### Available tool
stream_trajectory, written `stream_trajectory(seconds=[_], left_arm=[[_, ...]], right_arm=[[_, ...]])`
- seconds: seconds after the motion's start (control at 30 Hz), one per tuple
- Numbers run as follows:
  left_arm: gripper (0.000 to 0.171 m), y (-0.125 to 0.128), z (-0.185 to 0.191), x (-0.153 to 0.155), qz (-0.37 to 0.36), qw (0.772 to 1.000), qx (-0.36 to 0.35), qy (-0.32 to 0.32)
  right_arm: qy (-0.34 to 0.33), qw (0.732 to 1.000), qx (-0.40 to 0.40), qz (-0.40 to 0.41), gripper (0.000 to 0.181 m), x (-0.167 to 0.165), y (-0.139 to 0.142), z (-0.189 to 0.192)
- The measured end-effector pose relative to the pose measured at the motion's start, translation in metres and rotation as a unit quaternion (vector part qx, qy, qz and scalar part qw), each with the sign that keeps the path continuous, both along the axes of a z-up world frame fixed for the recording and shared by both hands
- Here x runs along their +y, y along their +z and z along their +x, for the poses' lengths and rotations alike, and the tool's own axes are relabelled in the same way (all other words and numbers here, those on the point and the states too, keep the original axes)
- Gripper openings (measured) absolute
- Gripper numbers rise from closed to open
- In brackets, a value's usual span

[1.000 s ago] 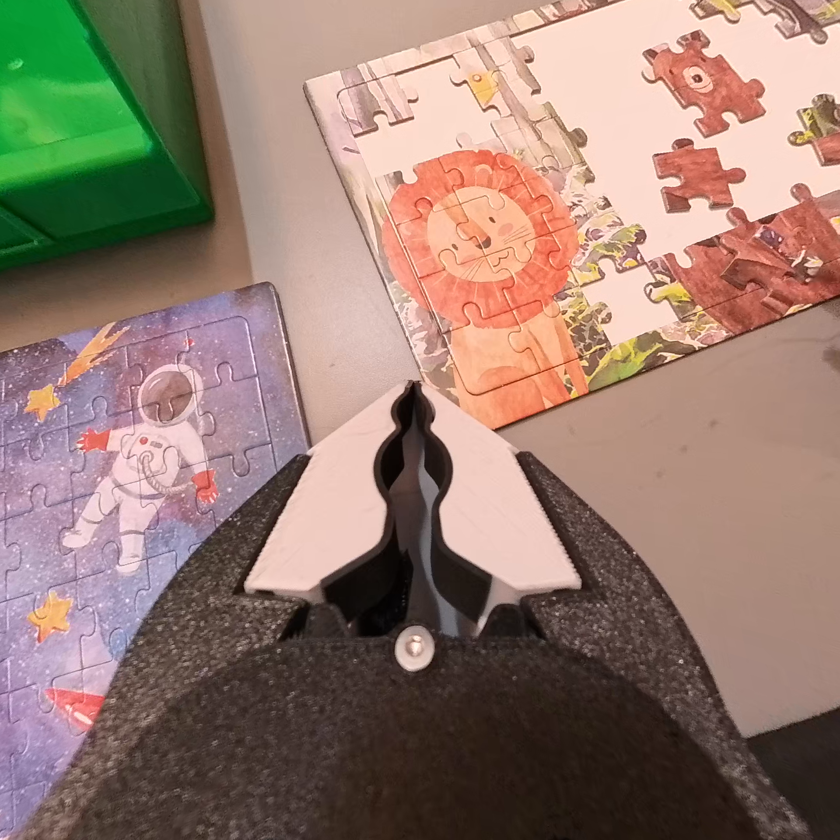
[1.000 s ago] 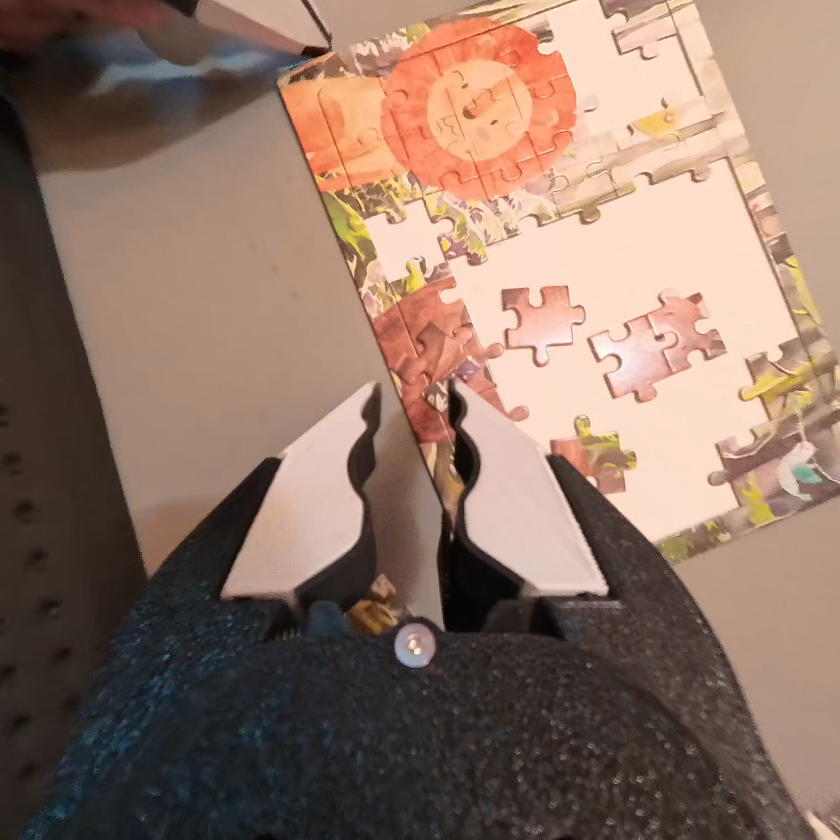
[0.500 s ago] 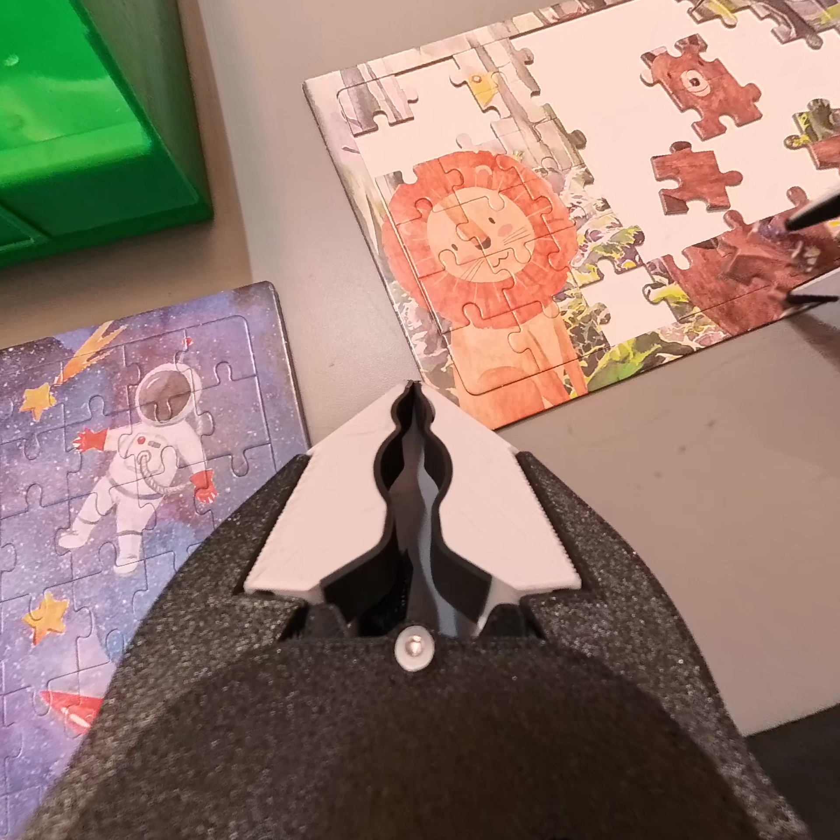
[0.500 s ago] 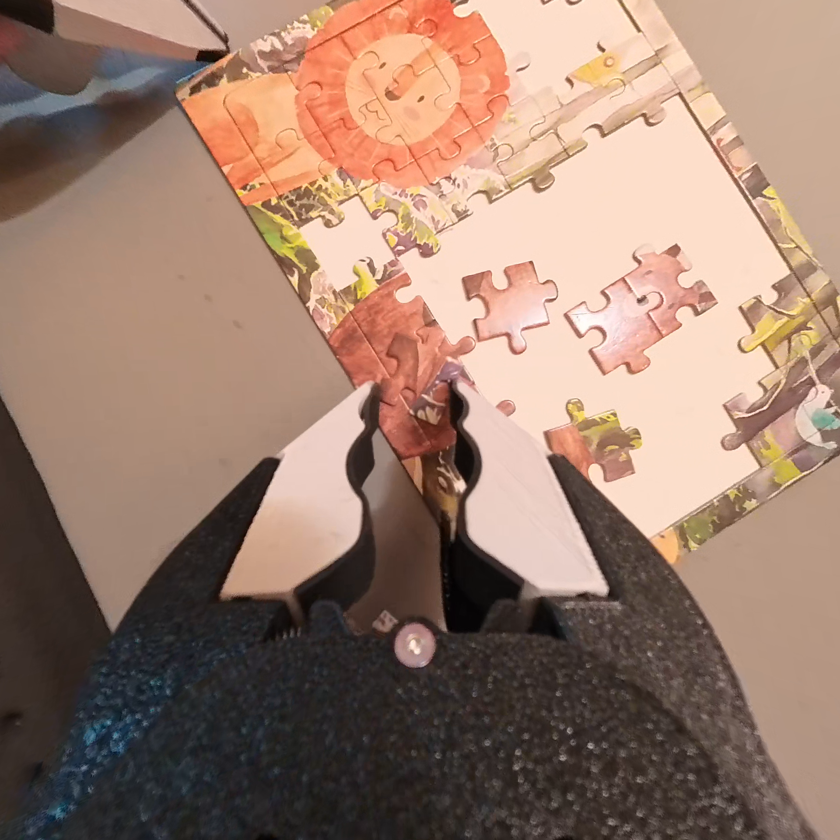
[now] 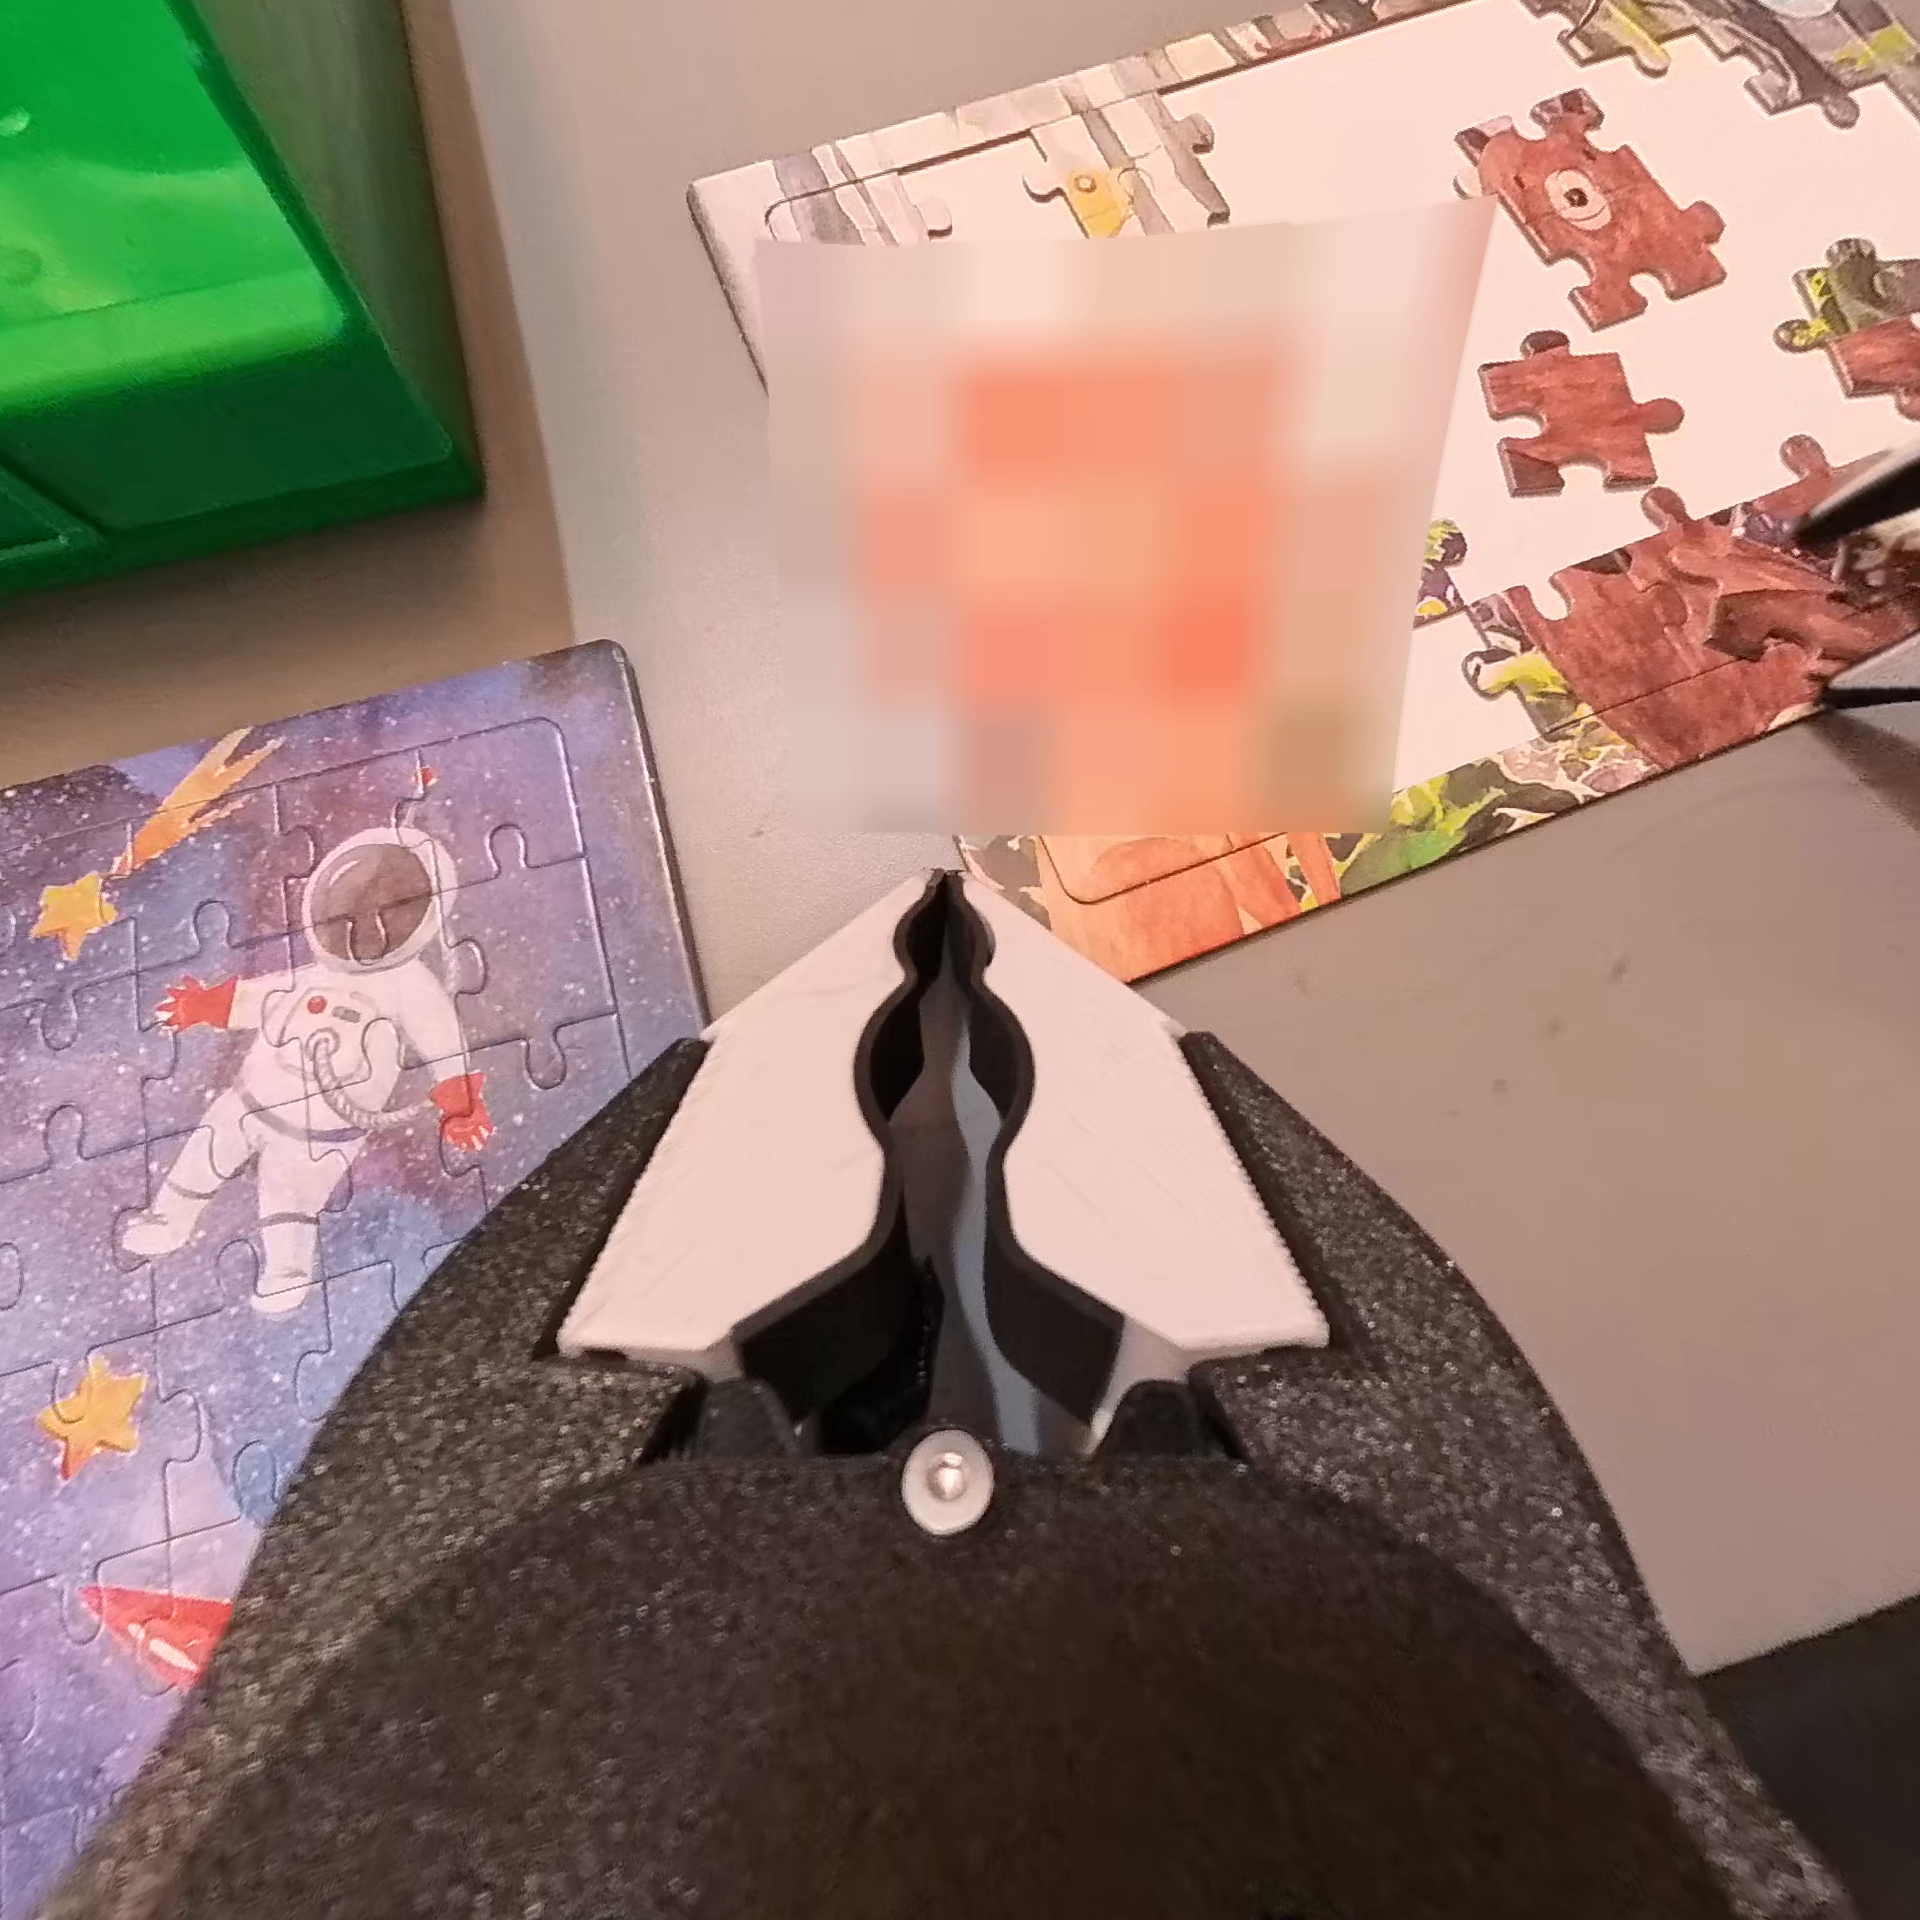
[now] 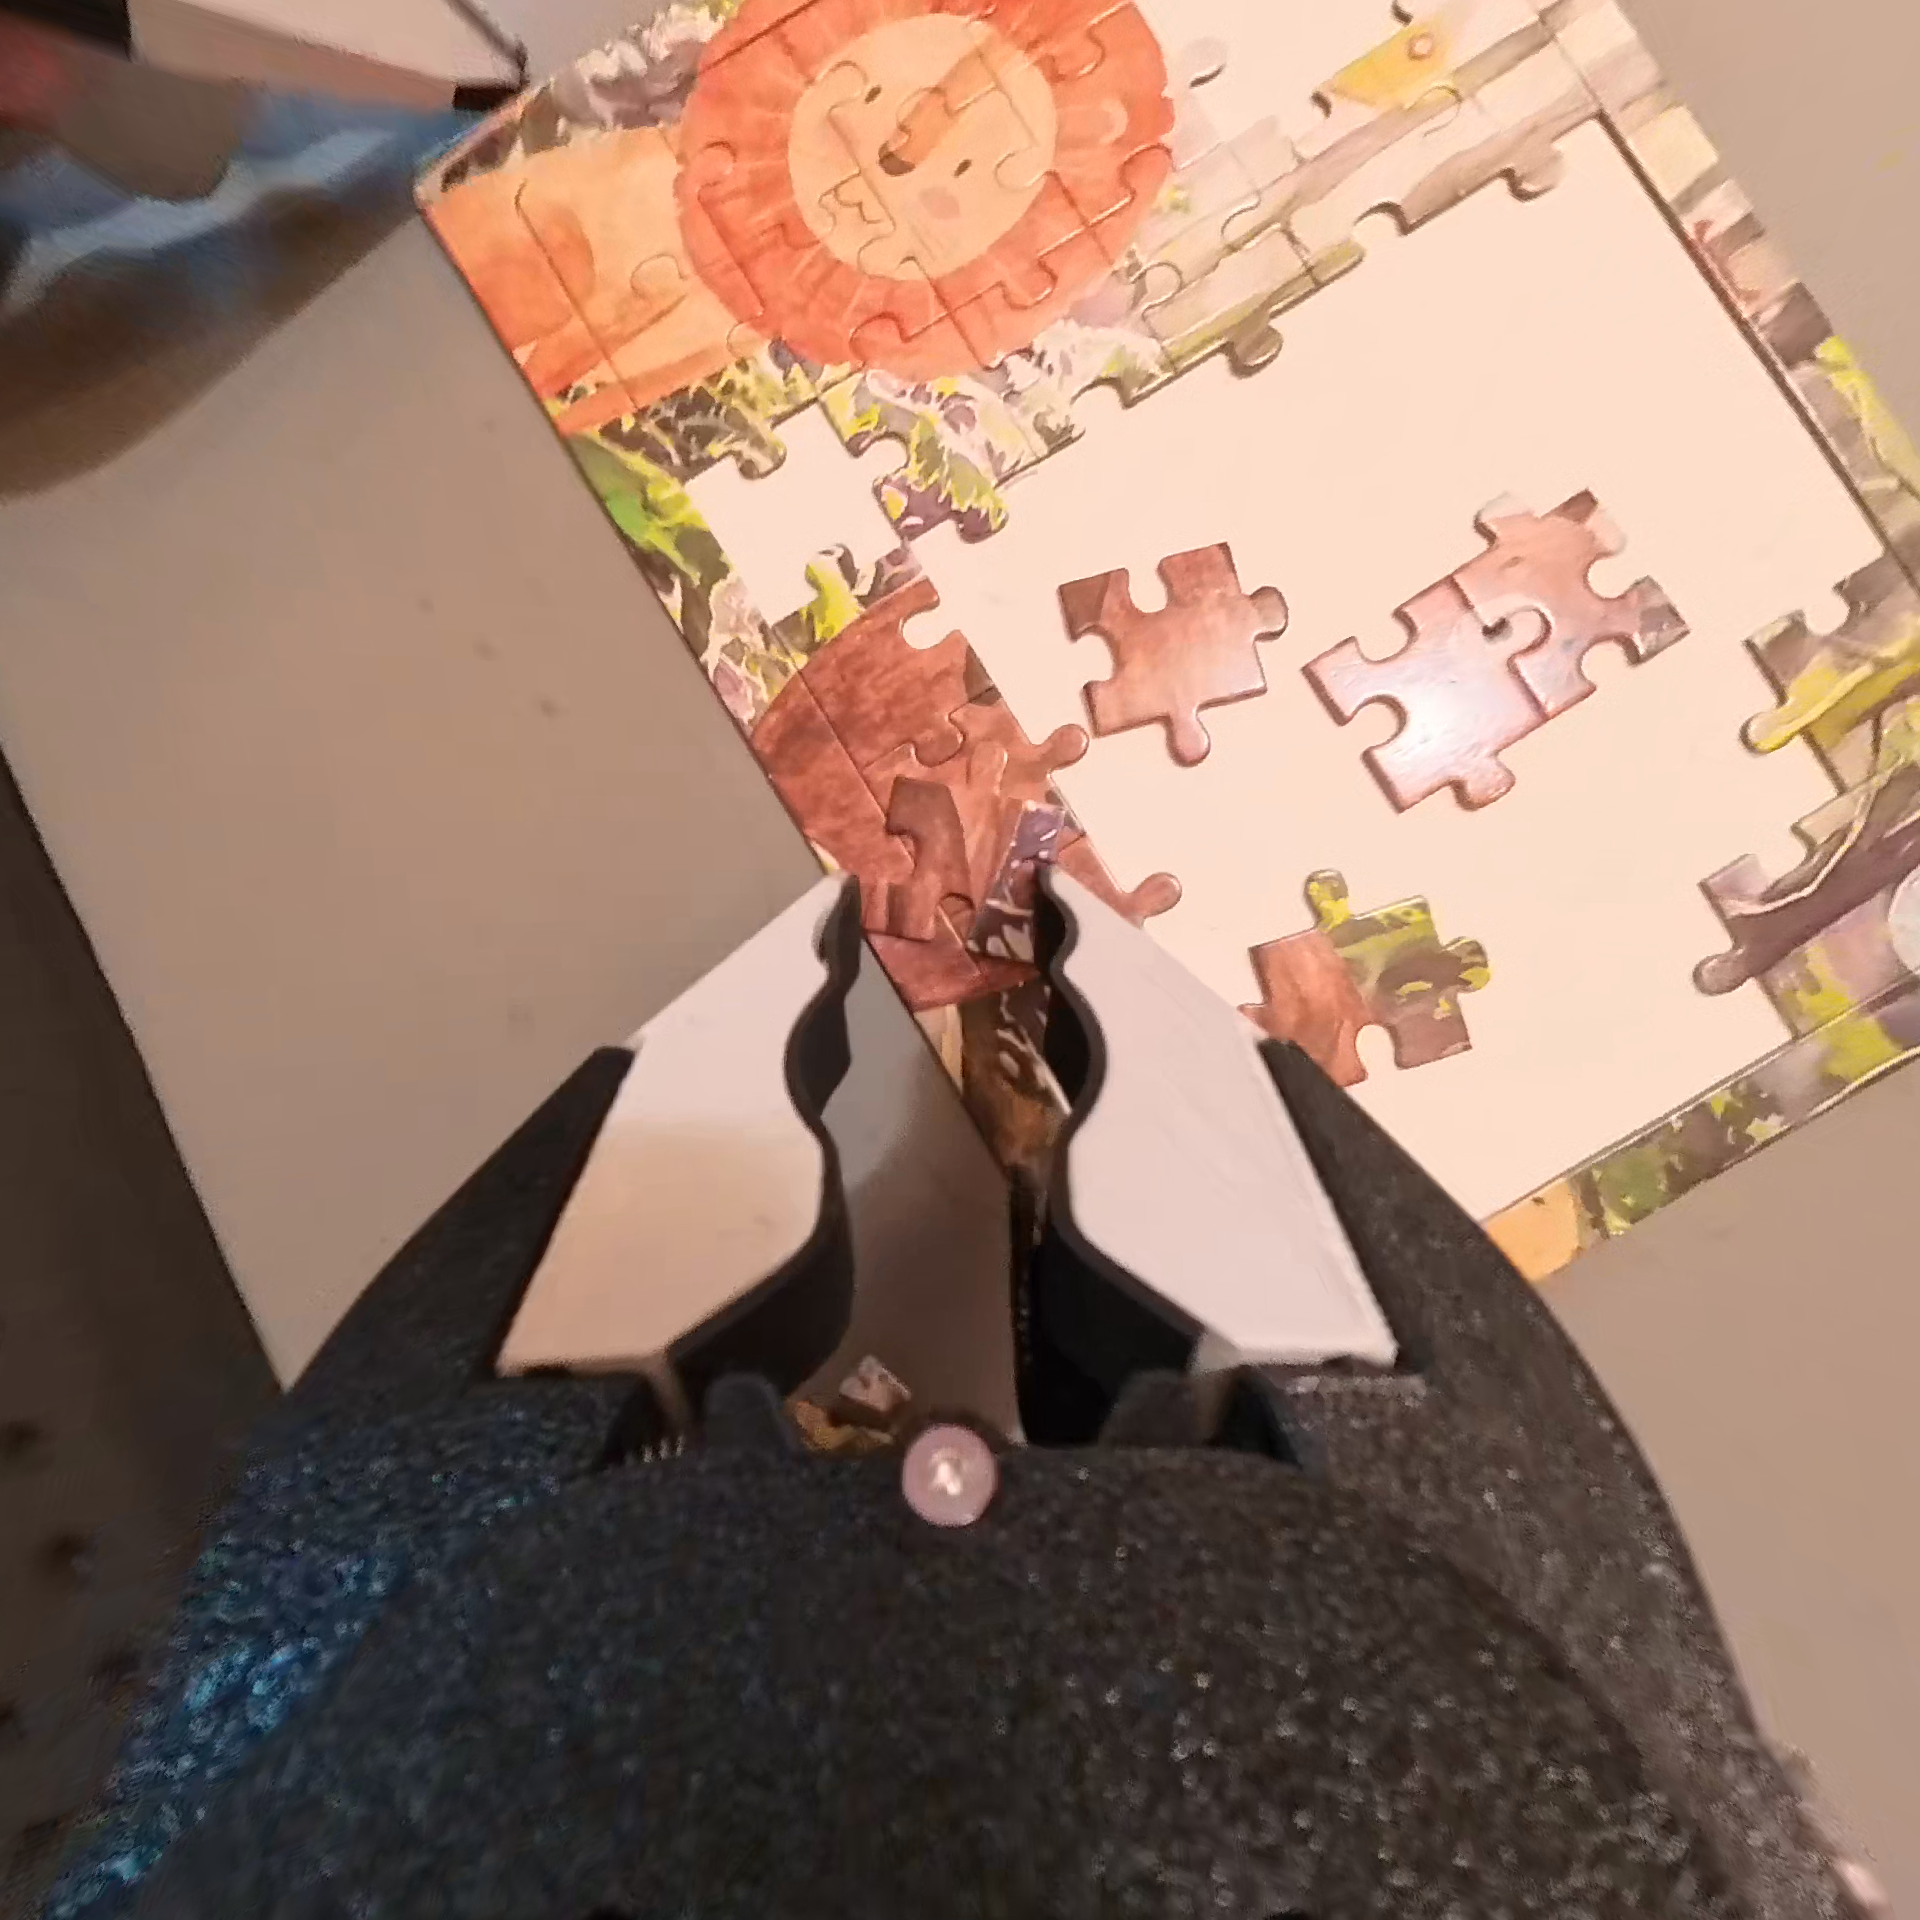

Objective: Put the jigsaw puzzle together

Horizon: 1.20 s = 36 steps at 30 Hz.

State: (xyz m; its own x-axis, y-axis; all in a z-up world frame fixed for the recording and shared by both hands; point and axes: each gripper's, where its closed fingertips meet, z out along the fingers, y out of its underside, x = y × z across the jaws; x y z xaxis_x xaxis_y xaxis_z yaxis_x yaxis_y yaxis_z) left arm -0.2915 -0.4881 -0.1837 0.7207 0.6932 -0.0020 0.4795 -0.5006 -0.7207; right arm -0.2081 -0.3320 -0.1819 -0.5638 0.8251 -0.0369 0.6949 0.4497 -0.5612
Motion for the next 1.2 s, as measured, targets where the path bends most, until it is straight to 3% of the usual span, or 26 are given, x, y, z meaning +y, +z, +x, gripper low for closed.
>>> stream_trajectory(seconds=[0.23, 0.4, 0.5, 0.6, 0.7, 0.83, 1.0, 1.1, 1.2], left_arm=[[0.000, 0.000, 0.000, 0.000, 0.002, 1.000, -0.001, 0.000], [0.000, 0.000, 0.000, 0.000, 0.002, 1.000, -0.002, 0.000], [0.000, 0.000, 0.000, 0.000, 0.003, 1.000, -0.003, 0.000], [0.000, 0.000, 0.000, 0.000, 0.002, 1.000, -0.002, 0.000], [0.000, 0.000, 0.000, 0.000, 0.002, 1.000, -0.001, 0.000], [0.000, 0.000, 0.000, 0.000, 0.001, 1.000, 0.000, -0.001], [0.000, 0.000, 0.000, 0.000, -0.004, 1.000, 0.005, -0.001], [0.000, 0.000, 0.000, 0.000, -0.002, 1.000, 0.003, -0.001], [0.000, 0.000, 0.000, 0.000, -0.001, 1.000, 0.002, -0.001]], right_arm=[[0.188, 0.978, 0.015, 0.086, 0.027, -0.008, 0.000, 0.029], [0.257, 0.965, -0.037, -0.020, 0.026, -0.034, 0.009, 0.066], [0.220, 0.975, -0.031, 0.009, 0.033, -0.027, 0.002, 0.061], [0.138, 0.989, -0.056, -0.001, 0.033, -0.022, -0.001, 0.061], [0.101, 0.992, -0.068, -0.020, 0.037, -0.028, 0.001, 0.073], [0.118, 0.990, -0.061, -0.038, 0.033, -0.044, 0.001, 0.083], [0.119, 0.991, -0.064, 0.003, 0.037, -0.028, 0.002, 0.066], [0.153, 0.986, -0.062, -0.020, 0.032, -0.044, 0.014, 0.074], [0.148, 0.986, -0.075, 0.017, 0.034, -0.038, 0.000, 0.075]])
